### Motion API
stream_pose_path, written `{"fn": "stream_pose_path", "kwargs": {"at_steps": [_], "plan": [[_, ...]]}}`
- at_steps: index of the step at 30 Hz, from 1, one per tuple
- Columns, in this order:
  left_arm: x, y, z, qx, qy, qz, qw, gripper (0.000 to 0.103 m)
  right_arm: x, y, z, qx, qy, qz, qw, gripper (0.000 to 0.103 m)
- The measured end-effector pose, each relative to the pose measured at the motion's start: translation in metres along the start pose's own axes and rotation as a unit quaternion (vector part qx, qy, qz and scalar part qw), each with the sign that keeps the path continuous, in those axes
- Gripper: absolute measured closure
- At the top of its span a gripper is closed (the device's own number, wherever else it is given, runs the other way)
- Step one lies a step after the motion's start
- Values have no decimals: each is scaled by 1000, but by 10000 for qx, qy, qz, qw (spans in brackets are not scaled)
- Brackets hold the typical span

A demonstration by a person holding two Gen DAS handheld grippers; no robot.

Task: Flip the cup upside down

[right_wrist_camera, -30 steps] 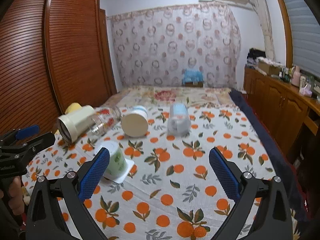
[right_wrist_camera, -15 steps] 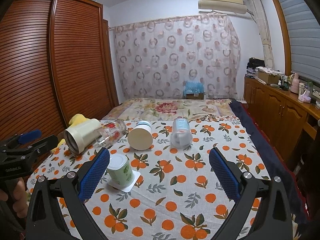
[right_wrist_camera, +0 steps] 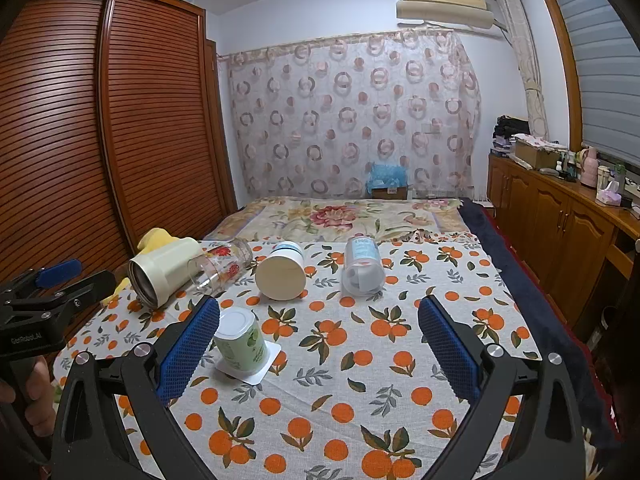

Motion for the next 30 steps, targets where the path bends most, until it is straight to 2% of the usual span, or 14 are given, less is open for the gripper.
{"fn": "stream_pose_path", "kwargs": {"at_steps": [30], "plan": [[-3, -3, 3, 42, -18, 0, 10000, 8, 0, 0, 0, 0, 0, 6, 10000, 3]]}}
Point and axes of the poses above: each gripper's, at about its wrist camera, not at the fingertips, and y roughly the way its jaws point, x to its right, z to its top, the point moved 4 cm from there along y, roughly the way its jaws point, and after that the axes turned 13 degrees about z, right-handed, at the moved point
